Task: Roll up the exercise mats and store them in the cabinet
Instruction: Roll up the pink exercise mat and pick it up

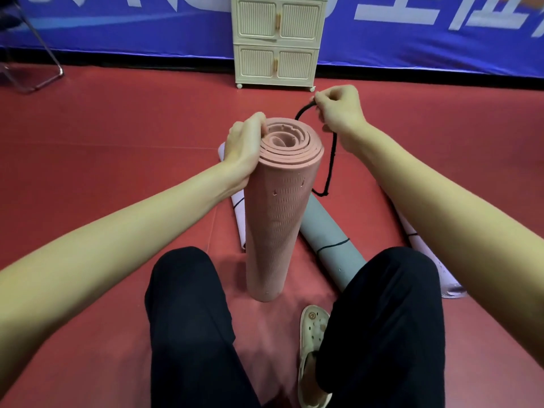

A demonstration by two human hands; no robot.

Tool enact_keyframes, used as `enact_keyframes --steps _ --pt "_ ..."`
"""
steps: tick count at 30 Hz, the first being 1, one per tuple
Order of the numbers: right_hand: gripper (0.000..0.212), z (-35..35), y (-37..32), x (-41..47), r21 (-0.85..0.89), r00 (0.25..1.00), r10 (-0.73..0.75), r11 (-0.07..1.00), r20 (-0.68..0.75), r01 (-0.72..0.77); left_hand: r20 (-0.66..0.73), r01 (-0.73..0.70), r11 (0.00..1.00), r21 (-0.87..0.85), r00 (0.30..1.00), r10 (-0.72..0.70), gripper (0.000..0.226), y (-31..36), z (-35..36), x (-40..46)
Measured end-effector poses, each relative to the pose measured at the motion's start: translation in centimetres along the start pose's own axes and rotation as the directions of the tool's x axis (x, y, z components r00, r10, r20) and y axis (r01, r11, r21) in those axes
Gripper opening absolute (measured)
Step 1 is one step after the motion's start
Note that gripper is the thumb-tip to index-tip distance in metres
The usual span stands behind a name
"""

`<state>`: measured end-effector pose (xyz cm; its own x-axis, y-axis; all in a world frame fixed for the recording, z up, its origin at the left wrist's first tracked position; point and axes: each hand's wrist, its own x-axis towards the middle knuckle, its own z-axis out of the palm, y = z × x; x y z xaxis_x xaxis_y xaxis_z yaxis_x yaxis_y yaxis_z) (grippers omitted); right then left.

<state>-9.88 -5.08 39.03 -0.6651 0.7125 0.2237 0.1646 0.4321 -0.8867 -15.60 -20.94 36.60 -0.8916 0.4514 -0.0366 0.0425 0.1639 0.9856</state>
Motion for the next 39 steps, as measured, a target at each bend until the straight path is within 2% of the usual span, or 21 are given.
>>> enact_keyframes --steps 3,5,10,15,20,24,28,30,32,34,35,38,39 --pt "0.029 0.4 0.2 -0.6 0.149 0.995 -0.053 0.988 0.089 0.039 0.02 -0.067 0.989 0.133 0.998 0.065 0.037 -0.4 0.7 0.6" --pt "0.026 0.5 0.0 -0.6 0.228 0.987 -0.109 0.97 0.12 0.079 0.029 -0.083 0.978 0.19 0.996 0.079 0.035 -0.5 0.9 1.1" --pt "0.021 0.7 -0.7 -0.4 0.281 0.945 -0.247 0.942 0.212 0.183 0.009 -0.12 0.97 0.213 0.993 0.12 0.06 -0.7 0.7 1.3" --pt "0.022 0.1 -1.1 -0.7 0.352 0.874 -0.325 0.915 0.361 0.196 0.021 -0.113 0.971 0.21 0.994 0.111 0.03 -0.2 0.7 1.8" --pt "0.019 -0.8 -0.8 -1.3 0.352 0.887 -0.294 0.921 0.356 0.164 -0.053 -0.091 0.984 0.155 0.994 0.1 0.021 -0.2 0.8 1.9" --pt "0.007 -2.2 -0.5 -2.4 0.198 0.924 -0.246 0.961 0.292 0.194 -0.107 -0.117 0.99 0.081 0.986 0.126 0.011 -0.5 0.8 2.2" --pt "0.06 -3.6 -0.4 -4.8 -0.059 0.918 -0.188 0.973 0.349 0.222 -0.133 -0.11 0.993 0.04 0.984 0.114 0.015 -0.7 0.6 2.6" --pt "0.08 -3.3 -0.5 -6.0 -0.179 0.895 -0.223 0.934 0.387 0.31 -0.13 -0.097 0.995 0.017 0.987 0.099 0.013 -0.7 0.6 2.5" --pt "0.092 -2.8 -0.4 -6.7 -0.309 0.873 -0.279 0.856 0.401 0.415 -0.093 -0.083 0.996 -0.026 0.992 0.08 0.023 -0.5 0.5 2.3" --pt "0.086 -2.4 -0.2 -6.9 -0.391 0.87 -0.304 0.801 0.387 0.454 -0.08 -0.058 0.996 -0.072 0.995 0.052 0.044 -0.6 0.2 2.5" --pt "0.08 -2.3 -0.1 -6.9 -0.415 0.868 -0.315 0.781 0.383 0.467 -0.076 -0.051 0.994 -0.101 0.996 0.043 0.045 -0.7 -0.1 2.5" --pt "0.068 -2.3 0.2 -6.6 -0.477 0.841 -0.366 0.701 0.398 0.531 -0.042 -0.06 0.977 -0.207 0.998 0.053 0.006 -0.9 -0.7 2.1" --pt "0.066 -2.3 0.5 -6.5 -0.486 0.832 -0.386 0.68 0.399 0.549 0.0 -0.058 0.966 -0.25 0.998 0.059 0.01 -1.1 -1.0 2.1"
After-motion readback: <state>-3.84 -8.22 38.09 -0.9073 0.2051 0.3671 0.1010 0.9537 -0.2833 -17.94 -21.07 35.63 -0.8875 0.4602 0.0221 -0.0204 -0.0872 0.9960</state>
